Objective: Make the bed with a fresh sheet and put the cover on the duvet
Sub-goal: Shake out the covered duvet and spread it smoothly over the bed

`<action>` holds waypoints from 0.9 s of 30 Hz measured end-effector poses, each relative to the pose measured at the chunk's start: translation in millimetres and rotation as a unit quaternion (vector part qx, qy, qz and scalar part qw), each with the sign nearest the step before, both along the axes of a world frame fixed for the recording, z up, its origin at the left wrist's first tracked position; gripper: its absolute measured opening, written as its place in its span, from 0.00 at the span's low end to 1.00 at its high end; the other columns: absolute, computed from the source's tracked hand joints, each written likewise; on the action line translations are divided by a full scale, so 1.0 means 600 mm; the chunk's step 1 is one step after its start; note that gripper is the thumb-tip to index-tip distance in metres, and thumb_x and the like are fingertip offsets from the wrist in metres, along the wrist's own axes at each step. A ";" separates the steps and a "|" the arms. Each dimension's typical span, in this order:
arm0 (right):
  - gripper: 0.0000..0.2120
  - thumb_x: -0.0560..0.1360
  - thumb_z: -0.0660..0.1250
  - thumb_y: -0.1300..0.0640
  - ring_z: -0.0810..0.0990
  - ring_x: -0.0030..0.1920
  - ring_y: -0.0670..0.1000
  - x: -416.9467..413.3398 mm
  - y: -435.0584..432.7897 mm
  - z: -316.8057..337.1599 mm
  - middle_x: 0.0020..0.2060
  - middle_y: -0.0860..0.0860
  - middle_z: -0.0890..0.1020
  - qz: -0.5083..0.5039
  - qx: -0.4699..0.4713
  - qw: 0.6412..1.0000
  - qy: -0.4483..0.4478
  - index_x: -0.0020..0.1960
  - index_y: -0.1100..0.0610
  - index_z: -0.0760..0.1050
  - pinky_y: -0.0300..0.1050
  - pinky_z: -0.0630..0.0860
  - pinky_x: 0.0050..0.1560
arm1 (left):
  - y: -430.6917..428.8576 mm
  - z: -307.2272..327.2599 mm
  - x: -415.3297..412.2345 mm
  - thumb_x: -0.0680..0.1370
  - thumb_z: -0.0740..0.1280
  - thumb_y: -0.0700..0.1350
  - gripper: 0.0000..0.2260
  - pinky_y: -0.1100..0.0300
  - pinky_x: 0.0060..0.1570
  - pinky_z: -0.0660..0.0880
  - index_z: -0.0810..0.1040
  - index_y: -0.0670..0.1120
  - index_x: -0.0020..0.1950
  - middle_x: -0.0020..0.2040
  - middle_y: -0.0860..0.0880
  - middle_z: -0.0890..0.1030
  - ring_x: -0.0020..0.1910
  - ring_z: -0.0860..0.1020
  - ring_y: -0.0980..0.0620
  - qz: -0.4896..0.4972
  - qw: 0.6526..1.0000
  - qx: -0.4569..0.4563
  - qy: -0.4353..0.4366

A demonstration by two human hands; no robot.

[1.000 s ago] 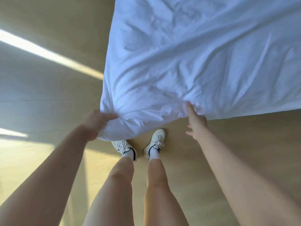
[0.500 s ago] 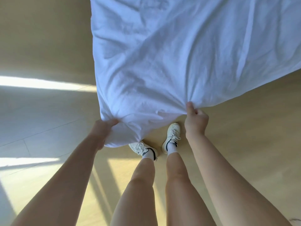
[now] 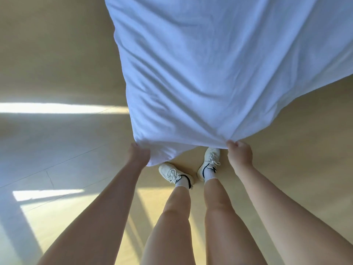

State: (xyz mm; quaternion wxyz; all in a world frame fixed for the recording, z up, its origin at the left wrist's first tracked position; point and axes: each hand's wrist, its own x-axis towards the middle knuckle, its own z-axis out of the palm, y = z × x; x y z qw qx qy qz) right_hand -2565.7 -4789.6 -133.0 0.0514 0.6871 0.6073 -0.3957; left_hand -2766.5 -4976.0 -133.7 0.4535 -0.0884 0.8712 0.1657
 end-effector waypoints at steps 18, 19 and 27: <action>0.29 0.76 0.59 0.36 0.74 0.57 0.53 0.024 0.424 -0.012 0.61 0.50 0.75 -0.383 -0.160 0.895 0.161 0.69 0.54 0.67 0.54 0.72 0.60 | 0.496 0.068 0.186 0.77 0.63 0.54 0.33 0.53 0.58 0.69 0.54 0.38 0.72 0.67 0.40 0.65 0.64 0.70 0.40 -0.187 0.980 0.052 -0.031; 0.26 0.76 0.59 0.37 0.77 0.55 0.53 0.032 0.445 -0.017 0.57 0.50 0.77 -0.383 -0.184 0.886 0.188 0.65 0.54 0.70 0.52 0.74 0.57 | 0.520 0.072 0.204 0.76 0.63 0.53 0.32 0.52 0.58 0.68 0.54 0.40 0.73 0.67 0.41 0.65 0.64 0.69 0.40 -0.205 0.977 0.050 -0.021; 0.11 0.79 0.57 0.62 0.68 0.31 0.53 0.116 0.542 -0.066 0.32 0.56 0.72 -0.079 -0.114 0.980 0.145 0.38 0.62 0.70 0.44 0.62 0.32 | 0.744 0.062 0.303 0.76 0.65 0.52 0.29 0.50 0.60 0.66 0.58 0.46 0.73 0.68 0.45 0.64 0.66 0.66 0.43 -0.415 0.902 0.077 0.088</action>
